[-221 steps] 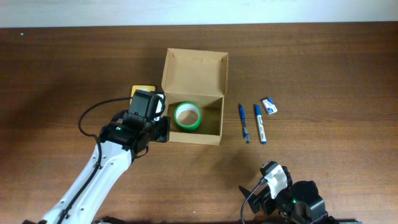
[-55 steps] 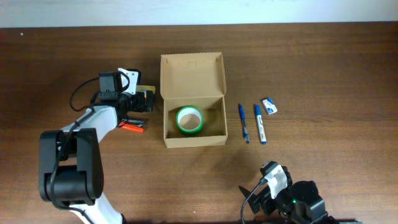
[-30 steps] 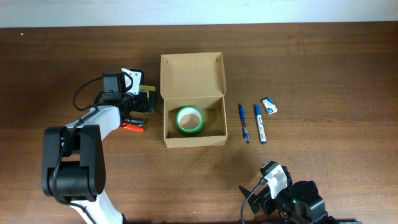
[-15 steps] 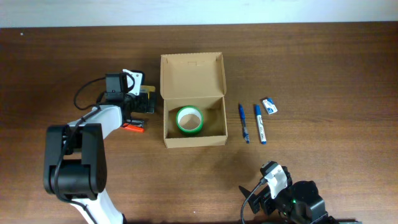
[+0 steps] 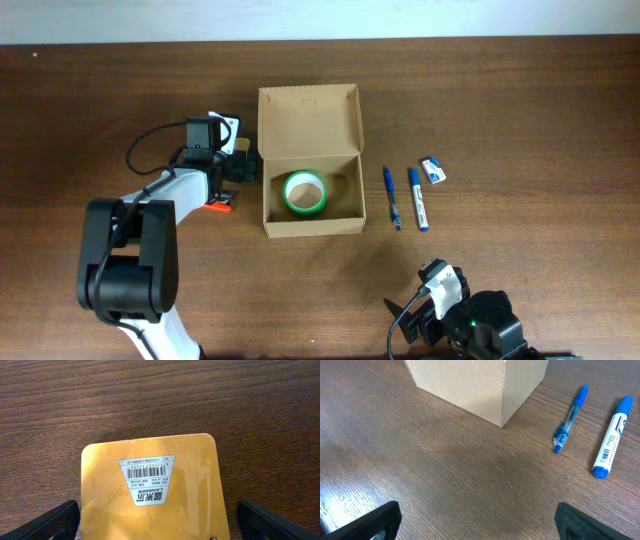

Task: Pack container
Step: 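Grasp the yellow sticky-note pad with the left gripper, then carry the sticky-note pad into the box beside the tape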

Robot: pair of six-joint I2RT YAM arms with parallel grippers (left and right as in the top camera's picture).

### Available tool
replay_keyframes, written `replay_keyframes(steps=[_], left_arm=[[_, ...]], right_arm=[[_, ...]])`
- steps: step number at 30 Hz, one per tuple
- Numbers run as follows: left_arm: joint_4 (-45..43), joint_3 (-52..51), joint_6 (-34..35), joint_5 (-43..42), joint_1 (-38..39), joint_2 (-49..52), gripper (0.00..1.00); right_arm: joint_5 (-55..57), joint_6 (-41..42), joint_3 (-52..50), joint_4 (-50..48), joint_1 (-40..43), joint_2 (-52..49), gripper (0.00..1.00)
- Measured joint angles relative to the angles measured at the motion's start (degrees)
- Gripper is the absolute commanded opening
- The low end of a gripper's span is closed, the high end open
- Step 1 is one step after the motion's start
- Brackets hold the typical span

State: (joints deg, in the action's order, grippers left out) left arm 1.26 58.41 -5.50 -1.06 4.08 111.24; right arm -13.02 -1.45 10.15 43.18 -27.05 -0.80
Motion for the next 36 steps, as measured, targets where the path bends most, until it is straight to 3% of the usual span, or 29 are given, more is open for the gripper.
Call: replay_keyframes(steps=[4, 7, 15, 27, 36], left_arm=[[0.2, 0.0, 0.5, 0.0, 0.0, 0.0, 0.79], [0.3, 0.1, 0.5, 0.0, 0.0, 0.0, 0.76], [1.3, 0.6, 0.6, 0.1, 0.0, 0.0, 0.75], [13.3, 11.4, 0.3, 3.3, 0.0, -0.5, 0.75], [19.3, 13.7, 0.3, 7.8, 0.0, -11.2, 0.70]], right_arm=[[0.0, 0.0, 0.0, 0.0, 0.0, 0.0, 0.99], [0.0, 0.0, 0.0, 0.0, 0.0, 0.0, 0.99], [0.0, 0.0, 0.0, 0.0, 0.0, 0.0, 0.99], [0.0, 0.0, 0.0, 0.0, 0.0, 0.0, 0.99], [0.0, 0.0, 0.0, 0.0, 0.0, 0.0, 0.99]])
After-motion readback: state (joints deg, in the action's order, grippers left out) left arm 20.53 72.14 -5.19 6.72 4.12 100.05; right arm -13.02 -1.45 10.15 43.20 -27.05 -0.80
